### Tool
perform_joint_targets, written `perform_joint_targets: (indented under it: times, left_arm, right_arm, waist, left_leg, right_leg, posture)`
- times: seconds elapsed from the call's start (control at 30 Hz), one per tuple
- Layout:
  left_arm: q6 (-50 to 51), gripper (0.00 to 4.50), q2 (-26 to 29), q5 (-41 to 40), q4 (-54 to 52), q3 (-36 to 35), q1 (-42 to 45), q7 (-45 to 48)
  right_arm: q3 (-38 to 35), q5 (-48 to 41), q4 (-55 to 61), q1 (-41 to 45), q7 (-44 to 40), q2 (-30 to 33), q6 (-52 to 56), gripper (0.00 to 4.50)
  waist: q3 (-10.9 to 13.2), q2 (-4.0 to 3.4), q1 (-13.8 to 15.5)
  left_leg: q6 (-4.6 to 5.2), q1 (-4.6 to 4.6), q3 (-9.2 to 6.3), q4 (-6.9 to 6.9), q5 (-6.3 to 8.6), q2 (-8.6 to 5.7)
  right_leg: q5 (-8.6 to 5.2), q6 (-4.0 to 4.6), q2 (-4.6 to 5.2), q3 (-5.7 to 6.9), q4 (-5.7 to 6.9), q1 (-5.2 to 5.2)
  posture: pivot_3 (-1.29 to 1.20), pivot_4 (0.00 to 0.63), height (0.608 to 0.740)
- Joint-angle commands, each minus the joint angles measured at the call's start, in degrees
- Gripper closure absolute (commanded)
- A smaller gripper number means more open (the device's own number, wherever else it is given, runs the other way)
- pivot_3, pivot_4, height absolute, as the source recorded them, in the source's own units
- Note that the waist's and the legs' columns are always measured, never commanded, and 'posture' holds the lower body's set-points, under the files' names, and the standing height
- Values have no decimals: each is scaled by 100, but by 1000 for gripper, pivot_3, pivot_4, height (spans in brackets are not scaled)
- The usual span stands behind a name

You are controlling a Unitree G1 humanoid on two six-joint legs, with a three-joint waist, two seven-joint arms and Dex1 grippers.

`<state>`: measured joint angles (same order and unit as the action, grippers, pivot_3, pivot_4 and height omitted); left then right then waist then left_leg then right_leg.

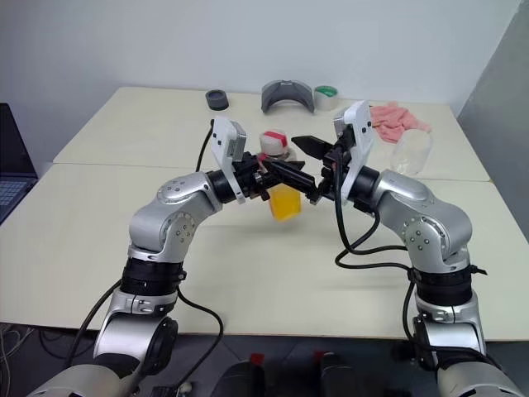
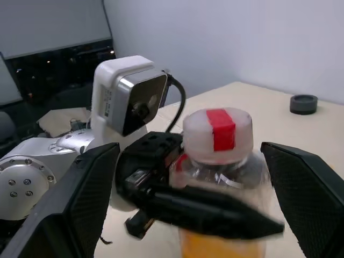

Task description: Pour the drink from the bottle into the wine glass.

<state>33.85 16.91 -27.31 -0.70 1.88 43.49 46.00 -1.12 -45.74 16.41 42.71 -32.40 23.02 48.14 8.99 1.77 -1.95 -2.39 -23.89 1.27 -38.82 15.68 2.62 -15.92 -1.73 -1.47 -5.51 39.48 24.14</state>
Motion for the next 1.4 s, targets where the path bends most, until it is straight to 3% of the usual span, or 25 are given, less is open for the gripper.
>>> perform_joint_targets:
  times: [0.03,0.4,0.73,0.97,1.07,1.27,1.4]
  left_arm:
    - [198,2530,228,-395,-440,-30,74,460]
    - [389,2530,601,-774,-354,41,277,1386]
    - [194,2530,561,-636,-254,182,293,1506]
    - [188,2530,615,-627,-271,199,252,1529]
    - [189,2531,638,-624,-275,198,239,1536]
    - [221,2531,680,-631,-335,208,198,1557]
    - [245,2531,698,-652,-381,227,185,1575]
  right_arm:
    - [-280,-367,159,201,-218,169,167,0]
    - [-597,-1251,681,340,300,236,800,0]
    - [-268,-692,915,319,812,298,729,0]
    - [-346,-802,887,362,948,248,740,0]
    - [-349,-875,898,370,926,244,757,589]
    - [-289,-990,975,315,722,347,787,2627]
    - [-287,-1032,978,308,660,339,783,2623]
  waist:
    - [1,-2,-1]
    - [4,-6,5]
    - [4,-7,4]
    - [4,-7,4]
    - [4,-7,4]
    - [4,-7,5]
    - [4,-7,5]
  left_leg:
    - [0,0,1,0,0,0]
    - [1,-1,-2,-1,0,1]
    - [1,-2,-2,-2,0,-1]
    - [1,-2,0,-1,0,-1]
    - [1,-2,-1,-1,0,-1]
    - [2,-2,-1,-1,0,-1]
    - [2,-2,-1,-1,0,-1]
  right_leg:
    - [0,0,0,-1,0,0]
    - [-1,1,0,0,0,0]
    - [-2,1,-3,-1,-2,1]
    - [-2,1,-3,-2,-3,1]
    - [-2,1,-3,-2,-3,1]
    - [-2,1,-3,-2,-4,0]
    - [-2,1,-3,-2,-4,1]
  posture:
    - [0,150,740]
    - [0,150,740]
    - [0,150,740]
    - [0,150,740]
    - [0,150,740]
    - [0,150,740]
    - [0,150,740]
